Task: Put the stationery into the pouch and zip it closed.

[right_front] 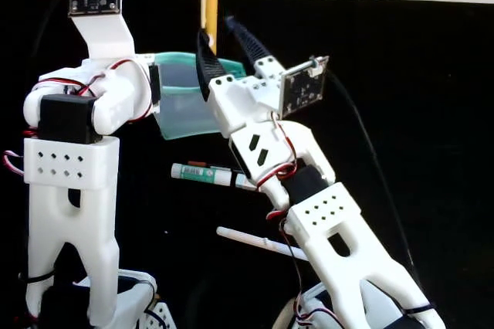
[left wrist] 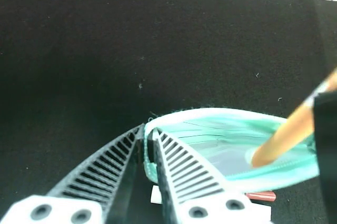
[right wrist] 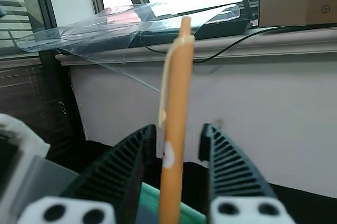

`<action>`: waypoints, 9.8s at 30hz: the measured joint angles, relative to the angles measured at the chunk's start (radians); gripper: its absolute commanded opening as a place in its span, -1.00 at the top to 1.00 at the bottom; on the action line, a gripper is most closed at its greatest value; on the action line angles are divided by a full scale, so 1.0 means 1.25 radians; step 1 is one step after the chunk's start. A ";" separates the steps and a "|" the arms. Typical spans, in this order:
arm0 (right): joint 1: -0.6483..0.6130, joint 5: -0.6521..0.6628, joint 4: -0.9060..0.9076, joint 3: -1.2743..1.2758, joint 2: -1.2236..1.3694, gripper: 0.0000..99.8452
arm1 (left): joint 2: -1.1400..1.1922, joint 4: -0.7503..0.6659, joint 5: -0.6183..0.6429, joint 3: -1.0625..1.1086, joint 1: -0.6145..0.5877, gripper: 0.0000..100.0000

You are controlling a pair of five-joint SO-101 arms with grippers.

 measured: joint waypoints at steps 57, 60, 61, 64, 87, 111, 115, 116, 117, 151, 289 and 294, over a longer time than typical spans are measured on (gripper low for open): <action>0.000 0.217 1.270 -0.686 -0.002 0.57 | -0.001 -0.020 0.000 0.042 0.000 0.99; 0.000 0.218 1.322 -0.686 -0.002 0.57 | -0.001 -0.021 0.000 0.042 0.000 0.99; 0.000 0.218 1.344 -0.686 -0.002 0.57 | -0.001 -0.021 0.000 0.042 0.000 0.99; 0.000 0.218 1.410 -0.686 -0.002 0.57 | -0.001 -0.021 0.000 0.042 0.000 0.99; 0.027 0.331 1.536 -0.371 -0.002 0.57 | -0.001 -0.021 0.000 0.043 0.000 0.99; -0.180 0.471 1.127 0.136 -0.002 0.57 | -0.001 -0.021 0.000 0.045 0.000 0.99; -0.207 0.484 1.034 0.199 -0.002 0.57 | -0.001 -0.021 0.000 0.045 0.000 0.99; -0.211 0.486 1.019 0.209 -0.002 0.57 | -0.001 -0.021 0.000 0.045 0.000 0.99; -0.214 0.486 1.010 0.216 -0.002 0.57 | -0.001 -0.021 0.000 0.045 0.000 0.99; -0.218 0.491 0.836 0.365 -0.002 0.99 | -0.001 -0.021 0.000 0.045 0.016 0.99; -0.047 0.114 1.068 -1.312 0.638 0.99 | -0.001 -0.025 0.000 0.045 -0.056 0.99; -0.047 0.113 1.126 -1.312 0.638 0.99 | -0.001 -0.025 0.000 0.045 -0.055 0.99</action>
